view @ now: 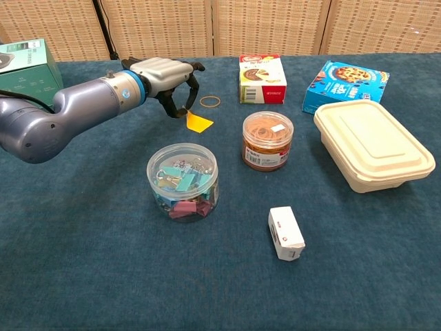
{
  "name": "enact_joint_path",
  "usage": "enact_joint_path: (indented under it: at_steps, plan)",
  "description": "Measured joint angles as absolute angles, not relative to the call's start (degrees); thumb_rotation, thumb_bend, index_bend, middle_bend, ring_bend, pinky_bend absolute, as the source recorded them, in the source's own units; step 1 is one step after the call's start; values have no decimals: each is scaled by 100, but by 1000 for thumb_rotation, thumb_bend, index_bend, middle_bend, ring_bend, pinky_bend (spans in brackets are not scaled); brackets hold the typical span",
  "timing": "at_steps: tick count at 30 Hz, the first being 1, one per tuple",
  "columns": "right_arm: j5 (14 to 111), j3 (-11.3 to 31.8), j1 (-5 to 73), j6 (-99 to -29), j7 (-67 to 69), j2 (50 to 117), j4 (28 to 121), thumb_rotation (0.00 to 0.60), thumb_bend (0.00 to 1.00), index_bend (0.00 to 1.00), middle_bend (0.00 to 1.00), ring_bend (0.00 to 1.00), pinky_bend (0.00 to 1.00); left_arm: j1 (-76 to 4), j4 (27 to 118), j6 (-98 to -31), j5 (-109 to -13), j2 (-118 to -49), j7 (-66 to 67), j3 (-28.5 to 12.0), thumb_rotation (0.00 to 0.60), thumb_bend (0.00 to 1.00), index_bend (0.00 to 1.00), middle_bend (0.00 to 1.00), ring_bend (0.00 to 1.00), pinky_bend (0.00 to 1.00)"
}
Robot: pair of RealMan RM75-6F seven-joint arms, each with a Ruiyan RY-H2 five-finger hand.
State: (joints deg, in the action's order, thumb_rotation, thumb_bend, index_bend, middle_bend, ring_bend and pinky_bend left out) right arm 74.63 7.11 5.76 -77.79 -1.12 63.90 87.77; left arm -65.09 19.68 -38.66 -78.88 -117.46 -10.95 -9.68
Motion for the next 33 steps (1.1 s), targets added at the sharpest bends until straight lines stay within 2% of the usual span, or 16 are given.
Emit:
enact_joint_path:
  at_steps: [10, 16, 24, 33]
  plan:
    - [7506, 687, 583, -7788, -165, 6407, 8792, 600, 0, 0, 0, 0, 0, -6200, 2602, -4664, -8549, -11258, -1416, -415, 600, 404, 696, 0, 0, 0]
    - [7524, 677, 583, -7812, -224, 6420, 8823, 600, 0, 0, 0, 0, 0, -6076, 2997, -4988, -8775, -10986, -1496, -225, 600, 402, 699, 0, 0, 0]
    - [7557, 665, 573, -7854, -260, 6417, 8871, 600, 0, 0, 0, 0, 0, -6013, 3616, -5386, -8980, -10729, -1526, -143, 600, 401, 699, 0, 0, 0]
    - [7598, 651, 559, -7885, -251, 6401, 8901, 600, 0, 0, 0, 0, 0, -5986, 4613, -5877, -9094, -10232, -1274, -261, 600, 401, 699, 0, 0, 0]
